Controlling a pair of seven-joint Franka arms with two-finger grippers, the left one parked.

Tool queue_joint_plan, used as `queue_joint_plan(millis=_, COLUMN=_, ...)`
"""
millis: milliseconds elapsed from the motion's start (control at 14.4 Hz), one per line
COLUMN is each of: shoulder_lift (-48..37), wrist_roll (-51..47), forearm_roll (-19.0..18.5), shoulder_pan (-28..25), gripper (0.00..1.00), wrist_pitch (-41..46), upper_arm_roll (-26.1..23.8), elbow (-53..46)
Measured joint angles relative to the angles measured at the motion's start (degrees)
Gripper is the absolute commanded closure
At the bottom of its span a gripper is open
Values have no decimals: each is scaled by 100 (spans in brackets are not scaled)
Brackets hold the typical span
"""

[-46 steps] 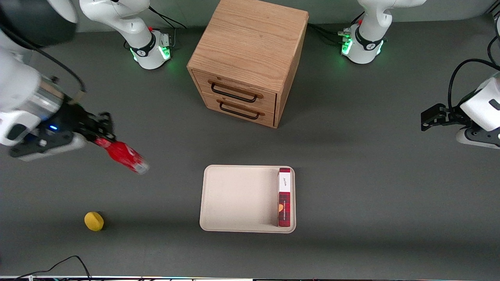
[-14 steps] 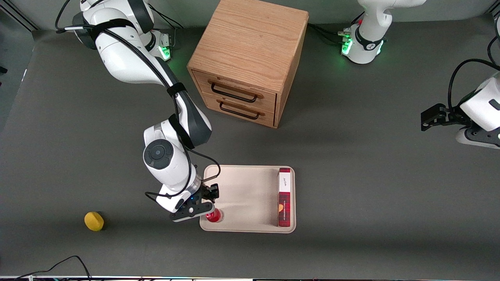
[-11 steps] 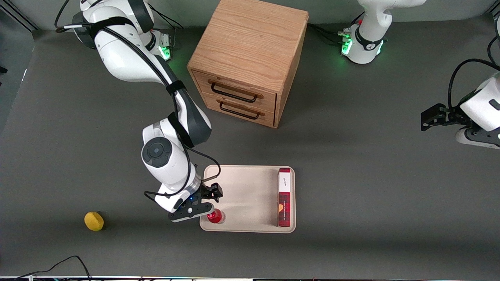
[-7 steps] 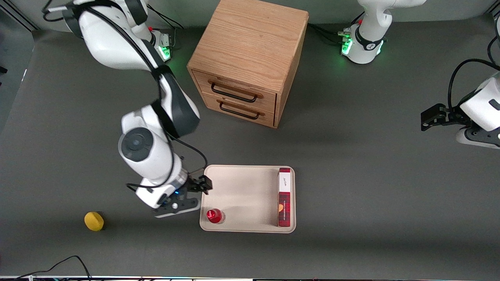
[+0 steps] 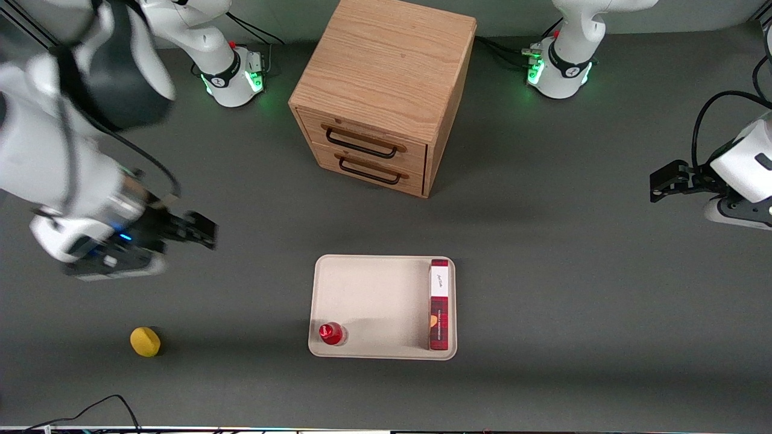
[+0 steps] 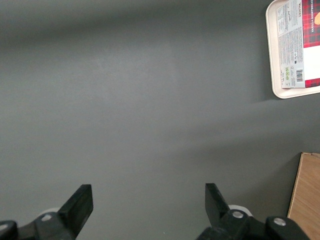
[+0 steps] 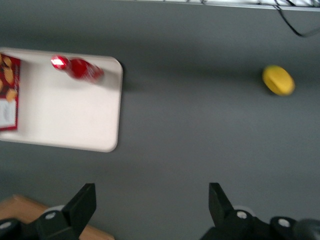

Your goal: Place coke bottle on tray

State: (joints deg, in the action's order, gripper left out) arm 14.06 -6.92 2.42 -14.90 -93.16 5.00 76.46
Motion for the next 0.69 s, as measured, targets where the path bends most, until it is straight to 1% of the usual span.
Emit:
queue_joint_plan(millis=138, shoulder_lift=-516, wrist_roll=324, forearm_roll=0, shoulder_pan=325, gripper=0, wrist_pitch=358, upper_arm_roll=-1, elbow=250)
queue_joint_plan(millis=277, shoulder_lift=-801, wrist_roll=396, forearm_roll=0, shoulder_pan=606, gripper=0, wrist_pitch=513, upper_arm_roll=-3, elbow=353)
queue_joint_plan(millis=554, shoulder_lift=-922, wrist_roll=424, forearm_roll=0, shoulder_pan=1088, gripper=0, wrist_pitch=748, upper_arm_roll=-6, elbow=327)
queue_joint_plan(millis=692, shoulder_lift=-922, wrist_roll=432, forearm_roll=1, shoulder_pan=1178, gripper=0, wrist_pitch=807, upper_arm_roll=-7, elbow=299)
